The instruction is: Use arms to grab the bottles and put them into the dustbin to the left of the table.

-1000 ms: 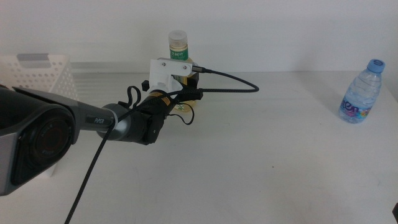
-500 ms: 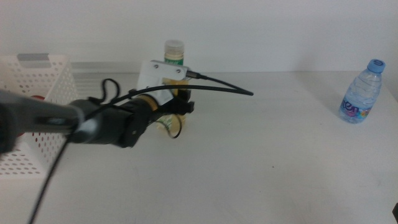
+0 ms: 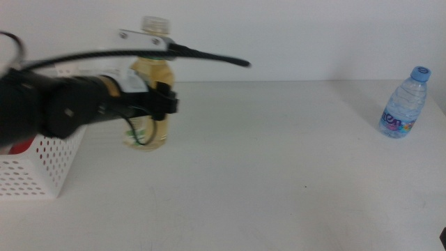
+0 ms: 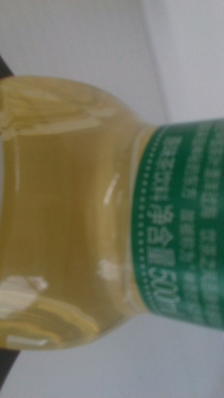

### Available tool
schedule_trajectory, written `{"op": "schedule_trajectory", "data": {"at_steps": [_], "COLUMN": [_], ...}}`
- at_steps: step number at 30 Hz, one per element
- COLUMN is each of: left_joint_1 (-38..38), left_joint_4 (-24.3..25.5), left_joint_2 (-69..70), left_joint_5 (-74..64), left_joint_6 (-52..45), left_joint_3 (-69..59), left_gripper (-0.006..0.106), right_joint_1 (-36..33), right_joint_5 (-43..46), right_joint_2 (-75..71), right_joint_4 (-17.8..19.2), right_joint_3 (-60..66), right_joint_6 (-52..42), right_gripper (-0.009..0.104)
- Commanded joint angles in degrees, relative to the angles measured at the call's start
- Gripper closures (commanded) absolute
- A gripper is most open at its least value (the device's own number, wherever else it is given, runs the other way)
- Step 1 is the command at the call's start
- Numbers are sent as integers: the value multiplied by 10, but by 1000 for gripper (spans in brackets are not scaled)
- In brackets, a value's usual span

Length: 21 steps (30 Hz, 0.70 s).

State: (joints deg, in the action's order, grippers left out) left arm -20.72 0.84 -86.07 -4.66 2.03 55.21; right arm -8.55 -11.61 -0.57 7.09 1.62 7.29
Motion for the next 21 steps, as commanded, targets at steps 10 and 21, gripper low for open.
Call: {"op": "schedule_trajectory", "data": {"at_steps": [10,21], "left_joint_1": [107,277], "left_joint_4": [-26,-95], "left_joint_2": [30,-60], "left_joint_5": [-350,-562], "left_joint_6": [-94,-203], "left_joint_3": [228,448], "left_gripper": [87,87], "right_joint_1": [6,6], "right_joint_5": [44,44], "right_joint_2": [-16,-16], "right_joint_4": [8,8], "right_joint_3": [-5,-5], "right_joint_6": [-2,-2], "right_gripper": [0,0]}}
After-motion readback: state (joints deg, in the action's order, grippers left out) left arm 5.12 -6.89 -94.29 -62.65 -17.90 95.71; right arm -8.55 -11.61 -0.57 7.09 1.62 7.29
